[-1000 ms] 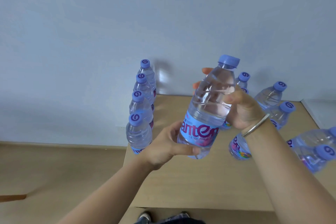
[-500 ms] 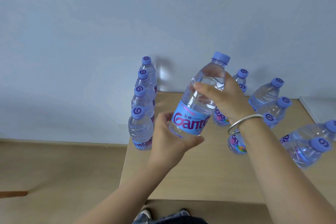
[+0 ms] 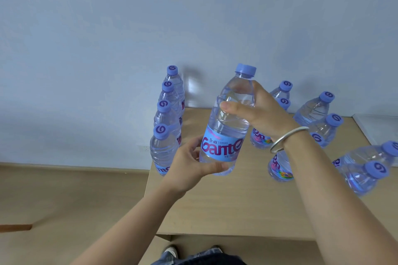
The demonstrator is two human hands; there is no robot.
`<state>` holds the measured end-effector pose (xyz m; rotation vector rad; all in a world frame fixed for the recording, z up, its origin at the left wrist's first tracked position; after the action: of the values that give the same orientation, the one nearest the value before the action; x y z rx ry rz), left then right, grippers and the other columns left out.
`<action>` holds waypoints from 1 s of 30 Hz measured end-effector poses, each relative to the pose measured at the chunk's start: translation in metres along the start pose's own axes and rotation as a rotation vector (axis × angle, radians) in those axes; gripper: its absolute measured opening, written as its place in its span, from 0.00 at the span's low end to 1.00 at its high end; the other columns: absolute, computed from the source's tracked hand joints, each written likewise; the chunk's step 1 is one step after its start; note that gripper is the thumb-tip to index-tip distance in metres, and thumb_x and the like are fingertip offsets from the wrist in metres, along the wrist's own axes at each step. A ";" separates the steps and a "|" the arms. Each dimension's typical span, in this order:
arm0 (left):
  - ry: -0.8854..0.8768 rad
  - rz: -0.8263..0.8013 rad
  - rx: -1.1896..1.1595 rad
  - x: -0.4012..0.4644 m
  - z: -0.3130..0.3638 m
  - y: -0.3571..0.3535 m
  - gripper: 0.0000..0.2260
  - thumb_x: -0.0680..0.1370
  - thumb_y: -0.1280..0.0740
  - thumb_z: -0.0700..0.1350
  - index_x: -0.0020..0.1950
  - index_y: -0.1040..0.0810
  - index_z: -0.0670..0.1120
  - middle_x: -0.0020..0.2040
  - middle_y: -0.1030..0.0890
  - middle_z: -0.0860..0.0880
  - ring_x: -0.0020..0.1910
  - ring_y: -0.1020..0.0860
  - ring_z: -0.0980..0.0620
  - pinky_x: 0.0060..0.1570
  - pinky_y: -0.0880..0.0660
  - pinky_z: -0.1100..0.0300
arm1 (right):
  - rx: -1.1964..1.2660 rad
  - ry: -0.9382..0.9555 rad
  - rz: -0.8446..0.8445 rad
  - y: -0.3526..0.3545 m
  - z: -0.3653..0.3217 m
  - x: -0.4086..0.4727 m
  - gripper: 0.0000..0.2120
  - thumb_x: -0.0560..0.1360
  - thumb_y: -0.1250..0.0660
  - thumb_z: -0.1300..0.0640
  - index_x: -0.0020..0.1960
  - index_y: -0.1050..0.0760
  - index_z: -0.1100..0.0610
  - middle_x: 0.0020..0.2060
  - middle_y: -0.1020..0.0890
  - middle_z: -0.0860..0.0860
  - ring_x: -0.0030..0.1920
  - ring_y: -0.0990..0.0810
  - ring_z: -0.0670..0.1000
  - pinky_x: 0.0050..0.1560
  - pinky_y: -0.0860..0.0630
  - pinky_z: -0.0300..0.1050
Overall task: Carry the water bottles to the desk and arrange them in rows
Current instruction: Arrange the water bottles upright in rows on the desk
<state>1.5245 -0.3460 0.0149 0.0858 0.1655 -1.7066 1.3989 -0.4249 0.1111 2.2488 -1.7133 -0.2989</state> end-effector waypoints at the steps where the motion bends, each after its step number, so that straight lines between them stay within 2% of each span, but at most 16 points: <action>1: 0.006 -0.007 -0.007 0.000 -0.001 0.000 0.26 0.60 0.23 0.40 0.57 0.23 0.46 0.49 0.16 0.47 0.49 0.19 0.50 0.49 0.20 0.55 | -0.023 -0.022 -0.032 0.000 0.002 0.000 0.29 0.63 0.26 0.45 0.59 0.29 0.55 0.54 0.22 0.46 0.54 0.21 0.44 0.55 0.24 0.47; 4: 0.028 -0.024 -0.034 0.002 -0.007 -0.002 0.27 0.60 0.23 0.40 0.57 0.23 0.46 0.49 0.16 0.47 0.49 0.19 0.50 0.49 0.21 0.56 | -0.034 -0.063 -0.108 -0.001 0.007 0.000 0.26 0.65 0.26 0.47 0.59 0.29 0.52 0.53 0.20 0.45 0.54 0.20 0.47 0.55 0.23 0.52; 6: 0.035 -0.024 -0.038 0.004 -0.014 -0.004 0.27 0.60 0.23 0.40 0.58 0.23 0.47 0.49 0.16 0.48 0.49 0.18 0.51 0.47 0.21 0.59 | -0.022 -0.050 -0.092 0.000 0.009 0.001 0.21 0.67 0.26 0.51 0.57 0.28 0.50 0.49 0.19 0.43 0.53 0.20 0.46 0.56 0.23 0.52; 8: 0.032 0.009 -0.032 0.010 -0.021 -0.004 0.27 0.60 0.23 0.39 0.58 0.23 0.48 0.48 0.16 0.49 0.48 0.18 0.53 0.45 0.22 0.62 | -0.006 -0.048 -0.077 0.000 0.012 0.003 0.19 0.67 0.26 0.55 0.54 0.28 0.49 0.50 0.18 0.45 0.54 0.20 0.46 0.58 0.24 0.52; 11: 0.025 0.120 0.017 0.021 -0.036 -0.001 0.24 0.59 0.22 0.40 0.54 0.22 0.51 0.48 0.16 0.53 0.48 0.19 0.58 0.44 0.24 0.66 | -0.067 -0.064 -0.091 -0.005 0.022 0.009 0.22 0.64 0.24 0.56 0.55 0.27 0.51 0.51 0.18 0.50 0.51 0.19 0.47 0.56 0.23 0.48; 14: 0.073 0.224 0.065 0.034 -0.054 0.002 0.22 0.62 0.22 0.39 0.50 0.23 0.56 0.47 0.17 0.57 0.48 0.19 0.59 0.49 0.23 0.62 | -0.138 -0.086 -0.084 -0.011 0.035 0.018 0.25 0.62 0.22 0.56 0.56 0.27 0.53 0.50 0.18 0.50 0.51 0.20 0.48 0.53 0.23 0.44; 15: 0.089 0.255 0.085 0.038 -0.059 0.002 0.22 0.63 0.22 0.40 0.51 0.24 0.57 0.47 0.18 0.59 0.48 0.20 0.60 0.48 0.24 0.66 | -0.137 -0.094 -0.081 -0.013 0.041 0.022 0.26 0.62 0.22 0.56 0.57 0.27 0.54 0.51 0.19 0.50 0.52 0.20 0.48 0.54 0.24 0.44; 17: 0.128 0.327 0.140 0.047 -0.065 0.003 0.24 0.66 0.24 0.42 0.59 0.27 0.53 0.53 0.21 0.59 0.48 0.24 0.65 0.45 0.30 0.72 | -0.149 -0.108 -0.068 -0.015 0.053 0.034 0.27 0.61 0.21 0.56 0.57 0.28 0.54 0.52 0.19 0.50 0.53 0.21 0.49 0.55 0.24 0.45; 18: 0.165 0.353 0.176 0.051 -0.070 0.004 0.27 0.68 0.25 0.42 0.65 0.30 0.49 0.60 0.24 0.55 0.51 0.26 0.63 0.47 0.33 0.70 | -0.167 -0.113 -0.060 -0.015 0.059 0.040 0.28 0.61 0.21 0.56 0.58 0.28 0.53 0.51 0.20 0.49 0.52 0.21 0.49 0.53 0.24 0.45; 20: 0.273 0.359 0.226 0.058 -0.082 0.004 0.35 0.71 0.28 0.42 0.74 0.41 0.46 0.71 0.34 0.49 0.64 0.31 0.55 0.53 0.36 0.65 | -0.223 -0.108 -0.047 -0.016 0.066 0.054 0.27 0.61 0.21 0.54 0.56 0.28 0.52 0.45 0.22 0.46 0.47 0.23 0.48 0.45 0.26 0.41; 22: 0.333 0.318 0.227 0.065 -0.090 0.002 0.37 0.72 0.30 0.41 0.76 0.46 0.48 0.74 0.38 0.48 0.70 0.35 0.52 0.53 0.36 0.63 | -0.264 -0.101 -0.038 -0.018 0.074 0.068 0.26 0.60 0.22 0.54 0.55 0.27 0.53 0.45 0.21 0.47 0.46 0.23 0.49 0.45 0.26 0.42; 24: 0.362 0.282 0.195 0.074 -0.096 0.001 0.36 0.72 0.31 0.40 0.76 0.45 0.49 0.73 0.37 0.49 0.69 0.35 0.53 0.52 0.35 0.62 | -0.292 -0.103 -0.031 -0.018 0.082 0.082 0.27 0.60 0.22 0.55 0.56 0.27 0.55 0.49 0.20 0.51 0.49 0.22 0.52 0.50 0.25 0.47; 27: 0.423 0.290 0.019 0.090 -0.101 -0.001 0.33 0.72 0.32 0.36 0.75 0.41 0.48 0.69 0.32 0.48 0.67 0.33 0.52 0.55 0.34 0.61 | -0.280 -0.100 -0.021 -0.020 0.090 0.102 0.25 0.60 0.22 0.55 0.53 0.28 0.52 0.44 0.22 0.45 0.46 0.24 0.48 0.44 0.27 0.39; 28: 0.439 0.306 -0.052 0.096 -0.101 -0.001 0.31 0.72 0.33 0.34 0.73 0.38 0.47 0.64 0.29 0.49 0.62 0.29 0.53 0.54 0.33 0.62 | -0.265 -0.096 -0.021 -0.023 0.091 0.108 0.24 0.60 0.22 0.56 0.52 0.28 0.51 0.41 0.24 0.42 0.44 0.25 0.46 0.41 0.29 0.36; 30: 0.444 0.336 -0.127 0.107 -0.100 0.000 0.27 0.72 0.34 0.33 0.69 0.32 0.46 0.51 0.26 0.53 0.47 0.28 0.59 0.44 0.32 0.65 | -0.239 -0.096 -0.032 -0.028 0.095 0.121 0.23 0.60 0.22 0.57 0.51 0.29 0.49 0.41 0.23 0.41 0.43 0.24 0.45 0.41 0.30 0.35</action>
<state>1.5051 -0.4348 -0.0997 0.3784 0.5573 -1.3181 1.4246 -0.5452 0.0136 2.1194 -1.5932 -0.5944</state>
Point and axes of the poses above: each hand's wrist, its own x-axis towards the middle knuckle, its own y-axis out of the back of the hand, z = x × y, the point moved 8 cm from there along x, towards the middle knuckle
